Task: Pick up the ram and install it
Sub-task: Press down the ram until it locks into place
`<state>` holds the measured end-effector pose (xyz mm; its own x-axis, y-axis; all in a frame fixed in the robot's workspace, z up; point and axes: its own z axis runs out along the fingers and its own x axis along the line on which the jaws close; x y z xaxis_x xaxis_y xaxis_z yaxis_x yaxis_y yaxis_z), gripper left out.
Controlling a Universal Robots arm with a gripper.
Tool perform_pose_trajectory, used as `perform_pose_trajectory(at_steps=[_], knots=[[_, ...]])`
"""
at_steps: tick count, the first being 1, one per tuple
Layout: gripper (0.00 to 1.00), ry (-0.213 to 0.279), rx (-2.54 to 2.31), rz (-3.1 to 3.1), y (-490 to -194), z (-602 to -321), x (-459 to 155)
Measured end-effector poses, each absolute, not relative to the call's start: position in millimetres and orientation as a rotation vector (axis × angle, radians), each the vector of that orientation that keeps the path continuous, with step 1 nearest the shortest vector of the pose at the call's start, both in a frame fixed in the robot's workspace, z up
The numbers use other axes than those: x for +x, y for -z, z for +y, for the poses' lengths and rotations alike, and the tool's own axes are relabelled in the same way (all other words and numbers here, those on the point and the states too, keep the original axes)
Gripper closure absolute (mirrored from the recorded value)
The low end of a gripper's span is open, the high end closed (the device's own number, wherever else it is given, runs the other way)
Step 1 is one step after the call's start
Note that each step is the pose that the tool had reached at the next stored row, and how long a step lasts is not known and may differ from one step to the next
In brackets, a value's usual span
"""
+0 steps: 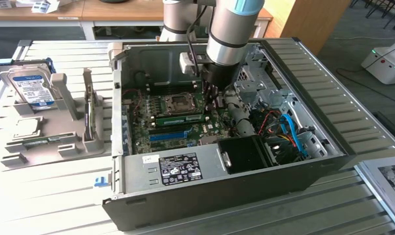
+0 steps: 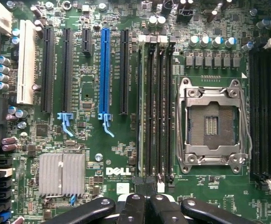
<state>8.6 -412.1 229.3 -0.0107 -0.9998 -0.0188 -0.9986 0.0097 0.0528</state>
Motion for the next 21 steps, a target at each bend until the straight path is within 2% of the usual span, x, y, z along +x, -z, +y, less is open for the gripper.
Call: perform_pose_trajectory(at_steps=[21], knots=[[0.90, 0.079, 2.193, -2.215, -227.1, -412.4, 8.6]])
